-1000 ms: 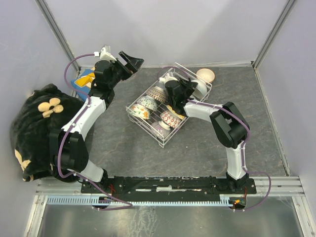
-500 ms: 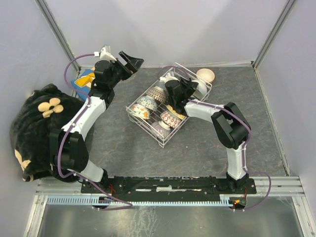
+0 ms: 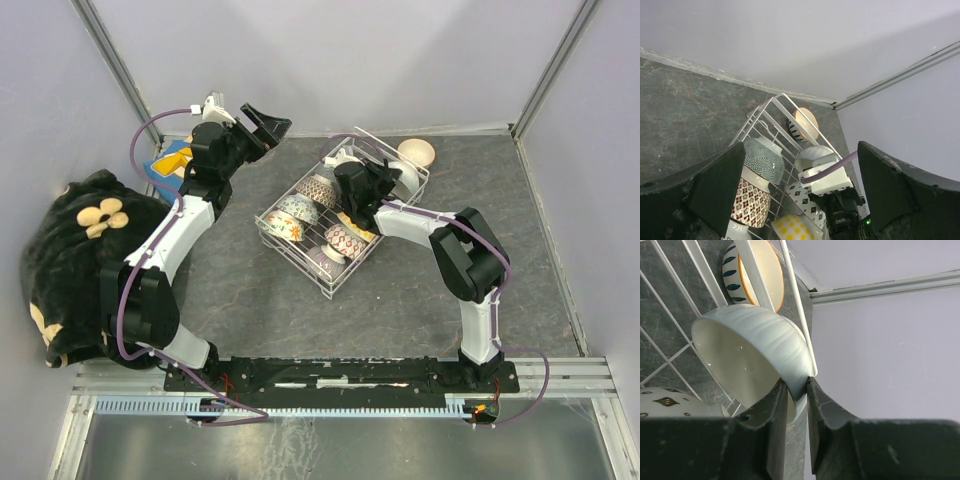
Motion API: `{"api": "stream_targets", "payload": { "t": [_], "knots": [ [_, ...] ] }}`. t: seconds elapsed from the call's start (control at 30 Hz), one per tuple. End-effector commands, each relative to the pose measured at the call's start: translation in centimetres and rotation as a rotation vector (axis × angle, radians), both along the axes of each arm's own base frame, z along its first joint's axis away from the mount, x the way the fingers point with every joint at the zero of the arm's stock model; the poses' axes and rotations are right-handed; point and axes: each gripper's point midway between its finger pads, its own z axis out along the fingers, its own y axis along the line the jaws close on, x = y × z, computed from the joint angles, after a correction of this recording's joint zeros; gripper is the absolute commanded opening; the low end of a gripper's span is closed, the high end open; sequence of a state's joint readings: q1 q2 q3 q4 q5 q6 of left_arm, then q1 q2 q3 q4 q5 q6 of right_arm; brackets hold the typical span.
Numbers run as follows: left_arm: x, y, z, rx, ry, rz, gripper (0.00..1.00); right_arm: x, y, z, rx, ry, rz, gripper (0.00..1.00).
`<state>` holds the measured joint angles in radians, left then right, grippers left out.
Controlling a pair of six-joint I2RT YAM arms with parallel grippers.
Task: Unload the bowls from the dish rack
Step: Pick up the bowl from the dish rack.
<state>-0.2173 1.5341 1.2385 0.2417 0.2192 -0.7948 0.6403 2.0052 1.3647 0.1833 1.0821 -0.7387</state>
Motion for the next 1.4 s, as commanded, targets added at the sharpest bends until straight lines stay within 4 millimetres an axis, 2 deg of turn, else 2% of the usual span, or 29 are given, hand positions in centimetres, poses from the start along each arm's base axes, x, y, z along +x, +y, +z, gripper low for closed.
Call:
{"api": "stream_targets", "payload": {
  "t": [0.0, 0.7, 1.13, 1.37],
  "knots": [
    [-0.5, 0.1, 3.5, -0.042, -0.086, -0.007, 0.99, 0.0, -1.6, 7.0, 0.113, -0.188, -0.078, 0.16],
    [-0.4, 0.1, 3.0, -0.043, -0.077, -0.005, 0.99, -0.7, -0.6, 8.3, 0.108, -0.234, -0.066, 0.10],
    [-0.5, 0.2, 2.9, -0.041, -0.076, -0.004, 0.99, -0.5, -0.1, 7.1, 0.096, -0.217, -0.059, 0.07],
    [-0.6, 0.3, 3.1, -0.043, -0.079, -0.004, 0.99, 0.1, -0.1, 8.1, 0.103, -0.235, -0.065, 0.06]
  ]
}}
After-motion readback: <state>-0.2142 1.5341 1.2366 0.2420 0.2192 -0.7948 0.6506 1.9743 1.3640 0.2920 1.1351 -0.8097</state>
